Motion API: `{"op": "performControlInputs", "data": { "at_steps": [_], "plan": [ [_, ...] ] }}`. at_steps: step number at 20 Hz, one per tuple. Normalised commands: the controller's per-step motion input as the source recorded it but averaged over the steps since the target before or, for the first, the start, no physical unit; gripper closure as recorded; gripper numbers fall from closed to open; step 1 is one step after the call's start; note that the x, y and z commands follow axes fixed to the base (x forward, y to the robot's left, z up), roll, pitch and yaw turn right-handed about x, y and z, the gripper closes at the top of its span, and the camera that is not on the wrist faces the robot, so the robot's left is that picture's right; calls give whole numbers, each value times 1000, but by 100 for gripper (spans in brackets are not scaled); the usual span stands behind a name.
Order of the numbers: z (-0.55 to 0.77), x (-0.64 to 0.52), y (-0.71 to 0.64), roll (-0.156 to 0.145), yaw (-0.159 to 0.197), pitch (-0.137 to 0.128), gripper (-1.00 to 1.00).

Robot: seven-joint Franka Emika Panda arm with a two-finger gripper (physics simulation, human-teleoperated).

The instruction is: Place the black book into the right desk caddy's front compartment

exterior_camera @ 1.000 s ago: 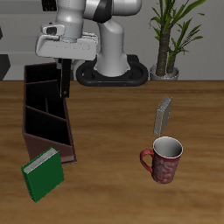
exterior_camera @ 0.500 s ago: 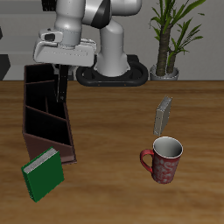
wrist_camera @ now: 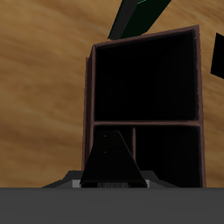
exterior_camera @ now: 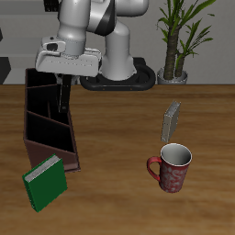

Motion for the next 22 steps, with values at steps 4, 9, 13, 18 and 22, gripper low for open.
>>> {"op": "performControlInputs", "data": {
  "at_steps": [4,9,13,18,22],
  "plan": [
    [-193,35,42,4,0,26,100],
    [-204,60,-43,-12,-20,24,100],
    [-196,21,-108,-16,-33,28,100],
    [-174,-4,-80,-16,-13,22,100],
    [-174,40,-20,-3,4,29,100]
  ]
}}
